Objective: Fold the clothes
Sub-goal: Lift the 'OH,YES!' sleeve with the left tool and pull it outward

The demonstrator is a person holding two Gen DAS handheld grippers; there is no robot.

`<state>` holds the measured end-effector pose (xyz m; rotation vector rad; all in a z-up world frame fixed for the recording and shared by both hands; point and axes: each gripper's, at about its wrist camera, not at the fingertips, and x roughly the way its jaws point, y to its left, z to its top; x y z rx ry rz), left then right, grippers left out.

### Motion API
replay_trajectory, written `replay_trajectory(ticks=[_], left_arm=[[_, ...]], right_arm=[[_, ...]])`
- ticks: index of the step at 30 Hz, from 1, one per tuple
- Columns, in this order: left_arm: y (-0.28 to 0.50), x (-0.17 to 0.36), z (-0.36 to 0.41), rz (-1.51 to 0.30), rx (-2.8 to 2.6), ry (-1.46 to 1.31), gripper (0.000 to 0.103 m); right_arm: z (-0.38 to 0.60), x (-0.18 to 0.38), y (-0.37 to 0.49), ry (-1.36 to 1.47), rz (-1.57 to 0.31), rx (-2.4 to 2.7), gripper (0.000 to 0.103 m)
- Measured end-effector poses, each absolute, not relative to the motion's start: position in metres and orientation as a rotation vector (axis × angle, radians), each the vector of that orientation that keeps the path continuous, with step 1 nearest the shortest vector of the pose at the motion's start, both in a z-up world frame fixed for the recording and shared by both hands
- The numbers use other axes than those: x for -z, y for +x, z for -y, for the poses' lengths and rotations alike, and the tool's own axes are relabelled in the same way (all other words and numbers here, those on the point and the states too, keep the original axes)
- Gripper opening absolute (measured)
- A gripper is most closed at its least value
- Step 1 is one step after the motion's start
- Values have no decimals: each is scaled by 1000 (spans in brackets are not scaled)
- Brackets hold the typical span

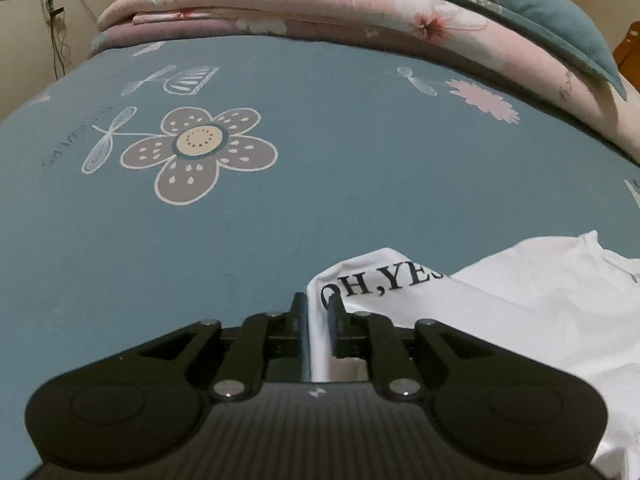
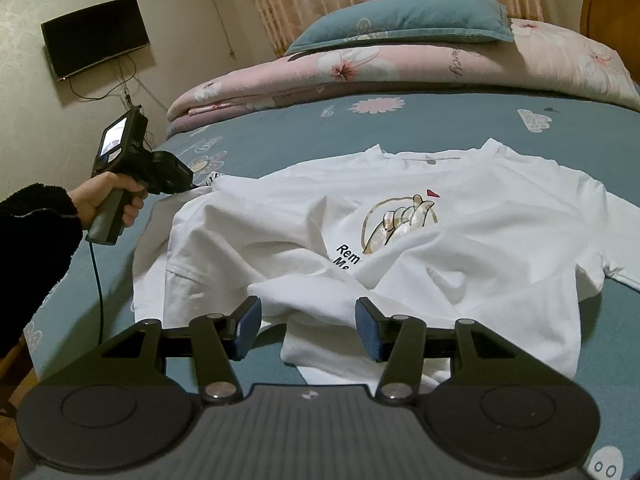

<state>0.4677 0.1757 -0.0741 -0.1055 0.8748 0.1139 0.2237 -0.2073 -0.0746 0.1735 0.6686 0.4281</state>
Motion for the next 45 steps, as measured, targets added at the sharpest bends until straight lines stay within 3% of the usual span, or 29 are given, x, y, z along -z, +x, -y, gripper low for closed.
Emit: replay_trajectory(ticks=[1,5,8,12,22,32,34,41,45], left_arm=[[463,70,-176,-873,-108,-109,17],[443,45,-180,-844,-86,-124,43],[422,30,-179,-832,-50,-123,46],[384,26,-175,-840,2,-136,67],[336,58,-156,-957,50,-118,67],[335,85,-149,-1018,12,-110,61],[335,87,-149,-1013,4,-98,53],[333,83,-137,-1016,-1,4,6],[337,75,-141,-1022,-6,53,1]], right_arm=[[208,74,224,176,-668,-428,57],[209,73,223,189,-665,-428,57],[211,73,222,205,-663,-427,57],[213,71,221,222,-658,-429,57],[207,66,218,238,-642,-451,57],[190,61,214,237,-681,-571,57],[186,59,212,228,-682,-581,57],[180,59,213,216,-689,-576,57],[179,60,215,218,-693,-576,57]])
